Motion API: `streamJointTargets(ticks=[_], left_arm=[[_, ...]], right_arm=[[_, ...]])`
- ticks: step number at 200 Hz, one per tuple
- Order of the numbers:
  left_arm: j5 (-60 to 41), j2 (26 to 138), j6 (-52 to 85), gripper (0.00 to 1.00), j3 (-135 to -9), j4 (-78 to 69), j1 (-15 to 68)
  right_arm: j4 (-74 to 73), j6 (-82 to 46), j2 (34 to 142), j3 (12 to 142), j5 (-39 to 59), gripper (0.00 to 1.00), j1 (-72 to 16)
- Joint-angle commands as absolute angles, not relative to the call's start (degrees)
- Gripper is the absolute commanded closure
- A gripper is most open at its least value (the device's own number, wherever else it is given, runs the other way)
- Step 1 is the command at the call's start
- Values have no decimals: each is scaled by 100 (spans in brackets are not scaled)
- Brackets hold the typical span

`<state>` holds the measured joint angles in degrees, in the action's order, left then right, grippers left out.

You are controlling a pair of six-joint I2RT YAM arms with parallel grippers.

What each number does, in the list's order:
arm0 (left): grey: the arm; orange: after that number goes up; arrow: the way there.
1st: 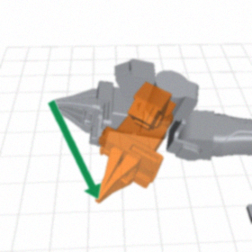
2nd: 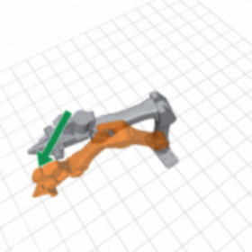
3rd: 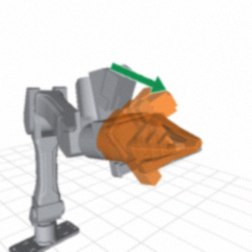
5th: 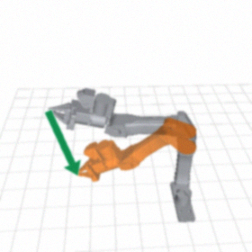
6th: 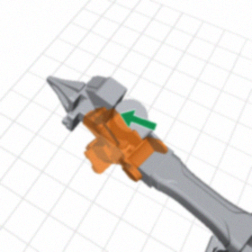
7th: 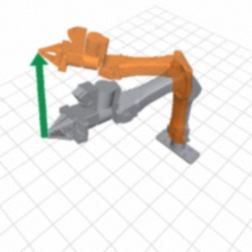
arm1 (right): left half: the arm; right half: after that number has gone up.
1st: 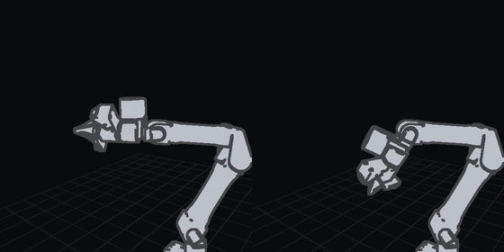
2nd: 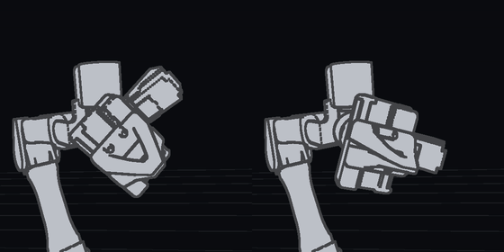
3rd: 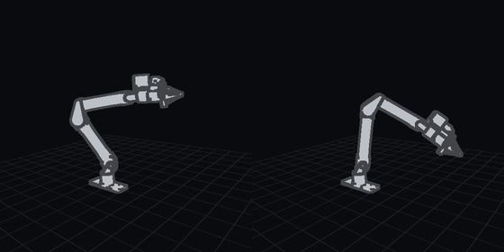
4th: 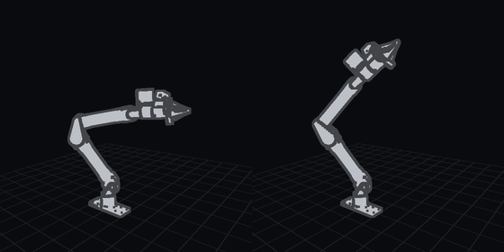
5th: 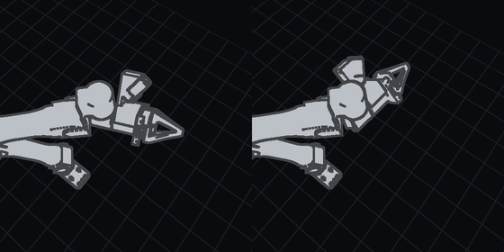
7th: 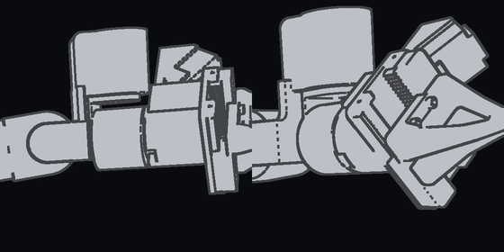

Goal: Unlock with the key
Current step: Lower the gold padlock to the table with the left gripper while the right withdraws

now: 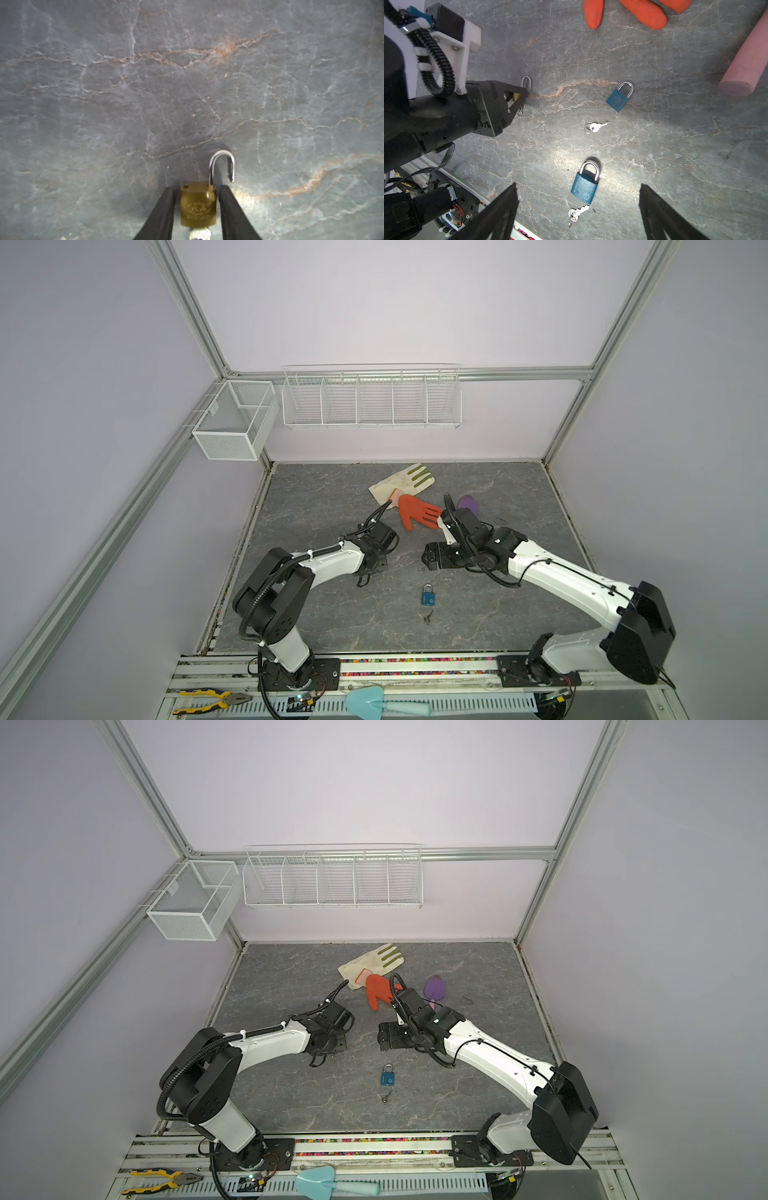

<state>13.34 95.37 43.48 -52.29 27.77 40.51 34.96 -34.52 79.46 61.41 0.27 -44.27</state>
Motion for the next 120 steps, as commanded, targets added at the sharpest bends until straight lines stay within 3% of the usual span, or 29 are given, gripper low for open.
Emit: streamJointTargets(ticks=[1,69,120], left_arm=[[1266,9209,4412,60,-5344,2906,4017],[1296,7796,4421,57,-5180,3055,4017],[1327,6623,4369,57,-4739,2731,4017]], right_arm=[[3707,-3499,8058,6311,7,9,-4389],[3806,-4090,8405,6451,-33,15,-4567],[3612,-5342,8953,6419,-265,26,-4845]])
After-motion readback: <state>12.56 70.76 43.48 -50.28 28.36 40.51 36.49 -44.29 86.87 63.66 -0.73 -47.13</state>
